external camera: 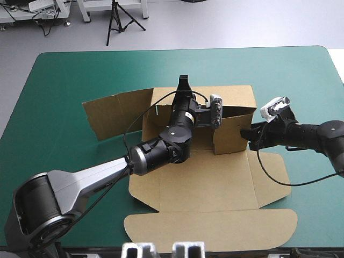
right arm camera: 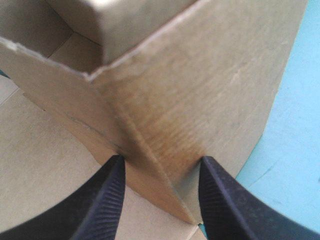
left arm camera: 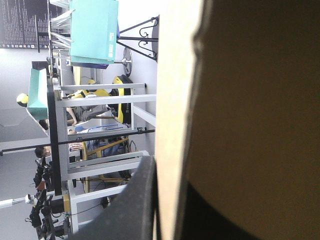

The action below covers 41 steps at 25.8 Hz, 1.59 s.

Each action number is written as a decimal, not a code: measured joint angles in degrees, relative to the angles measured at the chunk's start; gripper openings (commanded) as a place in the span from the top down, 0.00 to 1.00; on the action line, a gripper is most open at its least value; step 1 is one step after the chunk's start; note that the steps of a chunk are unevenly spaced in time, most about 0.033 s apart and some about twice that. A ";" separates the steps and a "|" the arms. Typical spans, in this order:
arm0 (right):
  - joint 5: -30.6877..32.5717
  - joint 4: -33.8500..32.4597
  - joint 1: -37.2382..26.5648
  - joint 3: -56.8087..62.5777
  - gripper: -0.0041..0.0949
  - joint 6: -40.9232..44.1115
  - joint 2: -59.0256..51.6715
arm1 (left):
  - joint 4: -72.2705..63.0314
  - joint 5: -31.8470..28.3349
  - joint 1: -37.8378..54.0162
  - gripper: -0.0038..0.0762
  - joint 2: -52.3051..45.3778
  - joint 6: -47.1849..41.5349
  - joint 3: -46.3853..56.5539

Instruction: Fold the box

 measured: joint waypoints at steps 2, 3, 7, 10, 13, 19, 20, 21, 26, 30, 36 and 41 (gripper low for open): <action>-0.41 3.25 0.00 0.06 0.53 -3.25 1.27 | 0.14 0.19 0.18 0.96 0.00 0.05 0.00; -0.67 4.93 0.00 0.06 0.53 -5.19 1.90 | 0.36 0.19 0.23 0.96 0.00 0.05 0.00; -1.55 10.94 0.00 0.12 0.53 -13.11 3.97 | 0.65 0.36 0.29 0.96 0.00 0.74 0.00; -1.92 15.24 0.00 0.16 0.53 -18.93 5.14 | 0.65 0.42 0.47 0.96 -0.05 2.03 0.00; -1.91 18.66 0.00 0.23 0.60 -22.76 6.40 | -0.34 0.32 0.74 0.96 -0.19 3.42 -0.06; -1.98 23.89 0.10 0.34 0.80 -28.35 9.39 | -4.15 -0.13 0.87 0.96 -0.29 8.44 -0.39; -2.12 24.52 0.10 0.34 0.85 -29.07 9.53 | -4.34 -0.17 0.87 0.96 -0.29 8.81 -0.39; -2.47 25.77 0.10 0.34 0.86 -30.86 9.64 | -4.92 -0.35 0.87 0.96 -0.36 10.17 -0.49; -4.51 30.32 0.10 0.41 0.96 -34.22 9.71 | -7.90 -2.42 1.00 0.96 -1.16 12.46 -0.58; -5.17 30.80 0.10 0.53 0.96 -35.65 9.71 | -8.21 -3.36 1.00 0.96 -1.16 12.54 -0.58; -5.44 31.36 0.10 0.53 0.96 -35.08 9.71 | -8.21 -4.45 1.05 0.95 -1.16 12.44 -0.58; -6.07 31.43 0.04 0.53 0.96 -33.33 9.85 | -8.75 -6.95 1.05 0.74 -1.16 12.38 -0.58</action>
